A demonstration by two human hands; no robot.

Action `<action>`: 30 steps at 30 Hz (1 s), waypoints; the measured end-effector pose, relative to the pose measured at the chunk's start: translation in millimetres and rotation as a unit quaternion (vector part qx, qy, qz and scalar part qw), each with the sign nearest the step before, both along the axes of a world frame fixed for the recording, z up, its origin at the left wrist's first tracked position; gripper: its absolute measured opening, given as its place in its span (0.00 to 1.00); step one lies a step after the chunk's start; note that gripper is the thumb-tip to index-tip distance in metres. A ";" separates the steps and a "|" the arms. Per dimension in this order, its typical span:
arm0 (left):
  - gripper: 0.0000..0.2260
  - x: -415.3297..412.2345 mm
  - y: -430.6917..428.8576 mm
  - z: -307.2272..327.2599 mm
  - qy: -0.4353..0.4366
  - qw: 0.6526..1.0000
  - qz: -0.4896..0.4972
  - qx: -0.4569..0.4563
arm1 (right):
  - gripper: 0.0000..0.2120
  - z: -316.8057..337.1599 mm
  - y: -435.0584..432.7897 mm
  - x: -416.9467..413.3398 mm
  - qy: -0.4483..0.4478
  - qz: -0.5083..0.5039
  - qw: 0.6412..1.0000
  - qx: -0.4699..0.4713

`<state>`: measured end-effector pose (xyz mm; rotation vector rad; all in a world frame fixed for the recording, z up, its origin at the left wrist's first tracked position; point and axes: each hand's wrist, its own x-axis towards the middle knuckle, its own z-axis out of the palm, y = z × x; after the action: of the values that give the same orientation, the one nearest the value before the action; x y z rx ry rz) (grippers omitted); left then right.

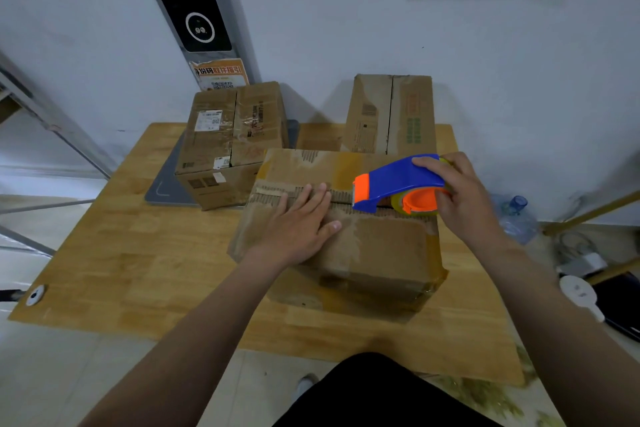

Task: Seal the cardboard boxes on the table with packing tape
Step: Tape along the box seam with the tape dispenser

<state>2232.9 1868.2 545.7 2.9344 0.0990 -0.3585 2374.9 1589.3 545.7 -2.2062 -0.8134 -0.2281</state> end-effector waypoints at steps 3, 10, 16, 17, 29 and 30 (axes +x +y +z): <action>0.35 9.0 -20.6 -1.8 0.008 1.000 -0.015 0.012 | 0.27 1.8 1.6 -1.1 -0.004 0.008 1.000 0.001; 0.38 13.2 -29.4 -5.5 0.027 1.000 0.003 -0.008 | 0.28 5.5 1.9 -4.7 -0.007 0.002 1.000 -0.027; 0.34 10.7 -28.0 -3.8 0.023 0.999 0.011 -0.044 | 0.34 20.2 -4.3 -7.7 -0.040 -0.011 0.993 -0.106; 0.34 10.0 -27.8 -3.9 0.021 0.999 0.012 -0.043 | 0.34 21.9 -4.7 -8.3 -0.040 -0.011 0.993 -0.114; 0.36 11.3 -39.5 -9.1 0.007 1.000 0.009 -0.007 | 0.37 25.3 -39.6 -6.6 -0.073 -0.016 0.990 -0.116; 0.37 11.5 -40.5 -9.0 0.006 1.000 0.011 -0.010 | 0.37 25.7 -40.0 -7.3 -0.076 -0.016 0.990 -0.116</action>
<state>2244.4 1827.6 536.7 2.9089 0.1272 -0.3709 2367.6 1549.3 571.4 -2.4435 -0.9268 -0.3365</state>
